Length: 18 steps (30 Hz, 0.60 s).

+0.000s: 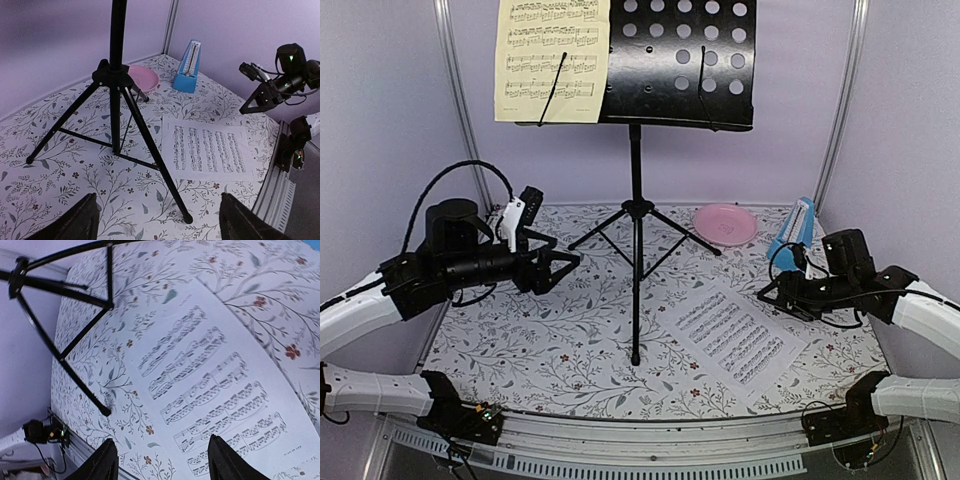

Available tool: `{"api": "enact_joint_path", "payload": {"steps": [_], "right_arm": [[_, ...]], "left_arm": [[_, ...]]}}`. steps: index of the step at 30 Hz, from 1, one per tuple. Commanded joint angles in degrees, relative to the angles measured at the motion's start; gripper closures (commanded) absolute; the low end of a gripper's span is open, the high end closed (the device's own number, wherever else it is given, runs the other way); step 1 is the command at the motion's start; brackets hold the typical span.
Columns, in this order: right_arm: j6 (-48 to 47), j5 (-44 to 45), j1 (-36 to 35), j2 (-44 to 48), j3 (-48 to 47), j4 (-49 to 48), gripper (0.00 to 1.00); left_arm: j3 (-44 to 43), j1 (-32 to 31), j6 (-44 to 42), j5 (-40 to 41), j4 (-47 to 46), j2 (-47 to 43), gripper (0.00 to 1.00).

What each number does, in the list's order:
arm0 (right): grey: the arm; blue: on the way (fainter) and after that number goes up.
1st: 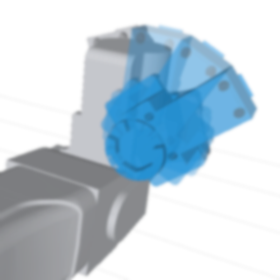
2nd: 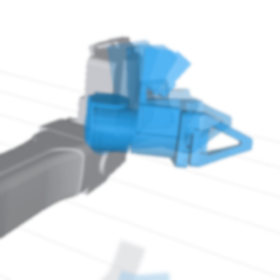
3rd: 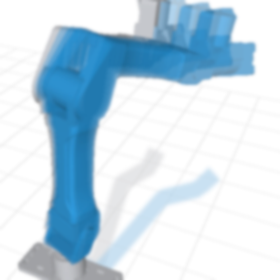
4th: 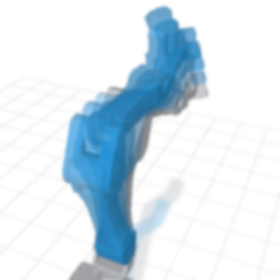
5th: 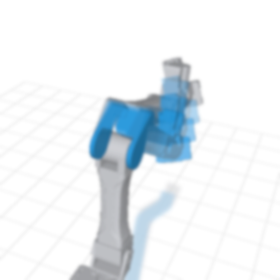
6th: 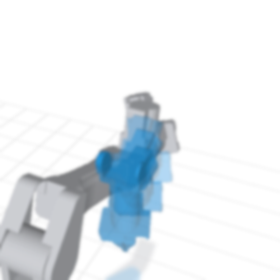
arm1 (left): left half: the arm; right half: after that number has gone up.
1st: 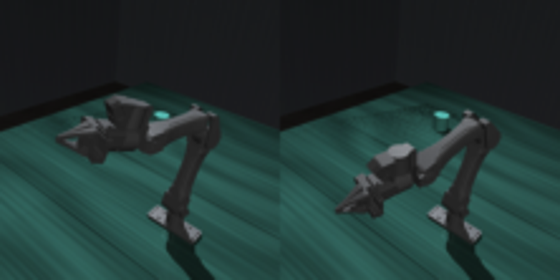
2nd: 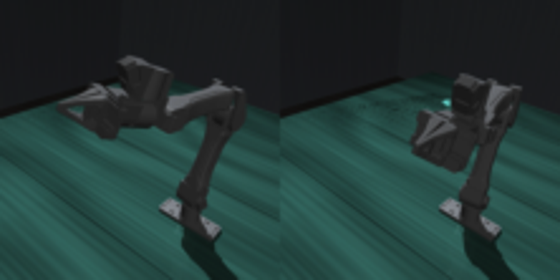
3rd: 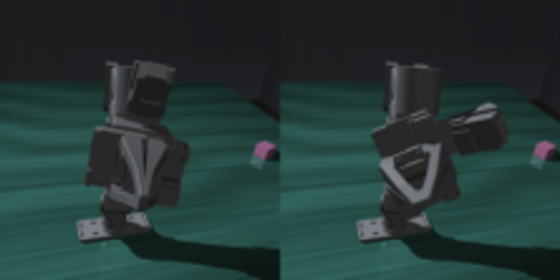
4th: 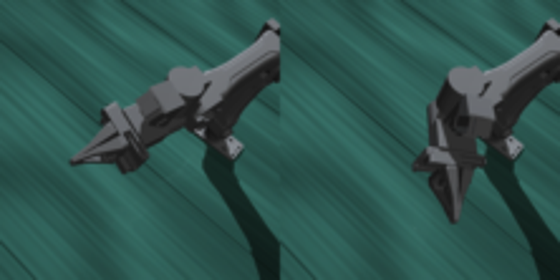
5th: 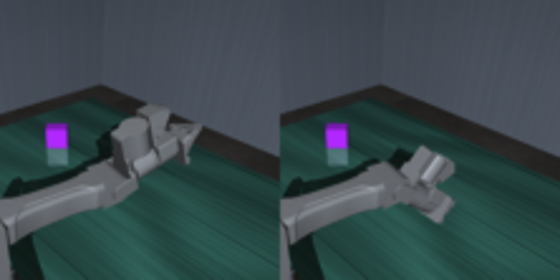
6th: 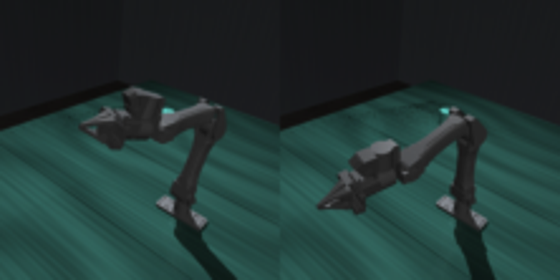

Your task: Set up the instrument practice props

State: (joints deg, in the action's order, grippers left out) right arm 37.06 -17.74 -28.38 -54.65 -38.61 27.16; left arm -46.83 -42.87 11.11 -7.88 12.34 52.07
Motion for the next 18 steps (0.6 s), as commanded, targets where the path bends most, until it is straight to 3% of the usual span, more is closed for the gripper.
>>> {"api": "enact_joint_path", "payload": {"steps": [1,10,18], "right_arm": [[12.32,-4.64,9.7,7.66,7.27,3.42,0.35],[26.03,2.05,14.52,11.45,15.67,5.35,0.25],[28.92,8.23,16.07,10.87,16.81,8.83,0.24]], "left_arm": [[0.52,-2.91,1.47,1.71,-4.82,2.27,0.17],[-2.28,-6.28,1.11,2.22,-7.64,8.64,0.17],[-4.43,-7.26,-0.91,1.1,-8.27,11.21,0.16]]}}
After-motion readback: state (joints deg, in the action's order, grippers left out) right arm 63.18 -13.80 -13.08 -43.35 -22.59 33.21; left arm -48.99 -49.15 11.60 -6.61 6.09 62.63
